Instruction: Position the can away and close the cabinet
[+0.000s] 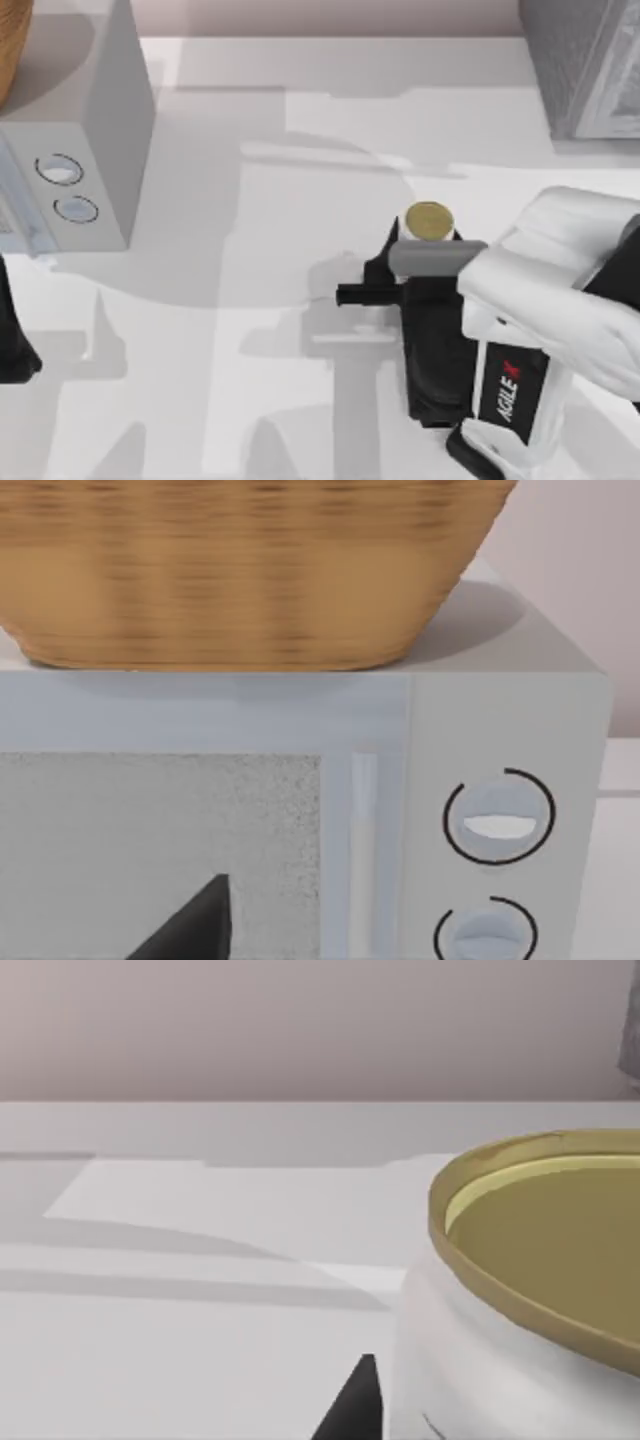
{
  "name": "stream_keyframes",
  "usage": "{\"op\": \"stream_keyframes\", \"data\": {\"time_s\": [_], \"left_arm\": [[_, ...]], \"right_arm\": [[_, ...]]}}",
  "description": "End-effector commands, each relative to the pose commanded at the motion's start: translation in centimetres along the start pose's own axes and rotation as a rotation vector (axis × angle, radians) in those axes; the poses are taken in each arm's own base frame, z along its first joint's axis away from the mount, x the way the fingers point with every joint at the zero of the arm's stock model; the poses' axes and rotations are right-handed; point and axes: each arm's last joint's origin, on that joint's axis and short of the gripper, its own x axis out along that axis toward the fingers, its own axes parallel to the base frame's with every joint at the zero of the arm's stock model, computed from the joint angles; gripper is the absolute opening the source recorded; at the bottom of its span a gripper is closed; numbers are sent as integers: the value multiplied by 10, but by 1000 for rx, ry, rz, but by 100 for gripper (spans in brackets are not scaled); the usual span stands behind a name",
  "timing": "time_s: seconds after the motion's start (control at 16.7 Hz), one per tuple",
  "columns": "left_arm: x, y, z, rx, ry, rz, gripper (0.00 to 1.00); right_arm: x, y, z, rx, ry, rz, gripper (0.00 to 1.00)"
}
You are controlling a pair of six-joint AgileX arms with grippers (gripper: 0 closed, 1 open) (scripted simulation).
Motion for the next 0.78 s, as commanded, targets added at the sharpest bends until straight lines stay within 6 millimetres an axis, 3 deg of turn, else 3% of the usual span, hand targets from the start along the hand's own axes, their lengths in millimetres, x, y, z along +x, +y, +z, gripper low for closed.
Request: {"op": "stream_keyframes", "data": {"time_s": [0.3, 0.78], "left_arm": [[0, 0, 0, 0, 0, 0, 100], [0, 0, 0, 0, 0, 0, 100]], "right_arm": [[0, 1, 2, -2, 2, 1, 0], [7, 6, 50, -10, 7, 2, 0]]}}
